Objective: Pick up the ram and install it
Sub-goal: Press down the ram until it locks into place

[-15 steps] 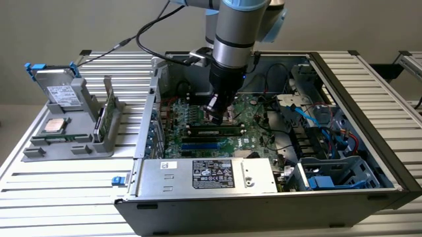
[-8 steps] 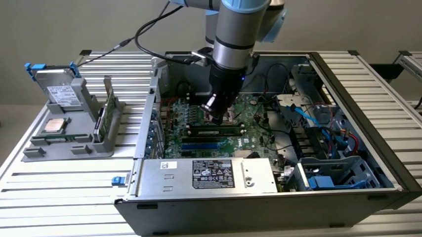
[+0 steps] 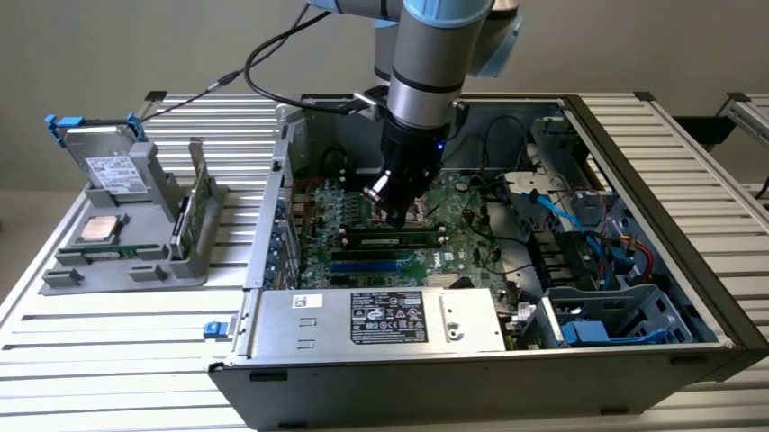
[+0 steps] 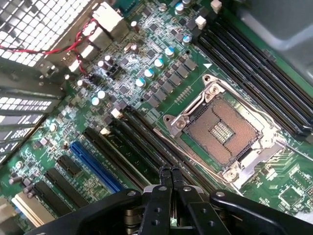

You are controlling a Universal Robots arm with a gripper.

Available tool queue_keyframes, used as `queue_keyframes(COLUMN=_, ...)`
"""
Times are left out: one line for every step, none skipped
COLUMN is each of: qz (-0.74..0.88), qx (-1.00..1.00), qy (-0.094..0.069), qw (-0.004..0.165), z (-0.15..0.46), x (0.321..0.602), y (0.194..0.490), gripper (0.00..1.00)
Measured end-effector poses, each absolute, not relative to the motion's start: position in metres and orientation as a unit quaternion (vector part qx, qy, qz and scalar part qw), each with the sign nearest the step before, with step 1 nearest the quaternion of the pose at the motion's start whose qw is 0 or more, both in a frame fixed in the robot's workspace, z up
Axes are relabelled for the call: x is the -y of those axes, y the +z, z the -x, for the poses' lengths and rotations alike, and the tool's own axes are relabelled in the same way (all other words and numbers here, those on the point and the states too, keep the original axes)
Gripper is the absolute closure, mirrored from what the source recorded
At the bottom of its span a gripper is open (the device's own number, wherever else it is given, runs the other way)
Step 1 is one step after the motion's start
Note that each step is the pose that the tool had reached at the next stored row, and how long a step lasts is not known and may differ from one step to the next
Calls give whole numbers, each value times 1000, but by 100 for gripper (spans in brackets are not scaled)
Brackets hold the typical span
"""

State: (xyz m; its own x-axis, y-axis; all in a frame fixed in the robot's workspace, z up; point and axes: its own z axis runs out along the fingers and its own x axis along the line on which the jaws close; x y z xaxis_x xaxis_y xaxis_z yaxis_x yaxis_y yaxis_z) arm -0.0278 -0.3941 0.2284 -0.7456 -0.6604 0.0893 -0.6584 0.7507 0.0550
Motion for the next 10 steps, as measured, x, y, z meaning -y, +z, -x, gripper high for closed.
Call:
queue_keyframes(qz=-345, qx=937, qy=-10, qw=51, z=28, x=394, y=228, gripper=90)
queue_keyframes(qz=-338, qx=940, qy=-11, qw=51, z=28, x=394, y=228, gripper=90)
queue_keyframes(qz=-331, qx=942, qy=-11, qw=51, z=28, x=394, y=228, gripper=90)
queue_keyframes(qz=-324, qx=945, qy=-12, qw=51, z=28, x=394, y=228, gripper=90)
queue_keyframes(qz=-316, qx=947, qy=-12, qw=51, z=28, x=394, y=228, gripper=90)
queue_keyframes(qz=-309, qx=950, qy=-12, qw=51, z=28, x=394, y=228, gripper=90)
queue_keyframes(qz=-301, qx=952, qy=-13, qw=51, z=28, x=394, y=228, gripper=90)
queue_keyframes(qz=-294, qx=954, qy=-13, qw=51, z=28, x=394, y=228, gripper=90)
queue_keyframes(qz=-287, qx=957, qy=-14, qw=51, z=28, x=394, y=228, gripper=90)
queue_keyframes(qz=-279, qx=959, qy=-14, qw=51, z=28, x=394, y=228, gripper=90)
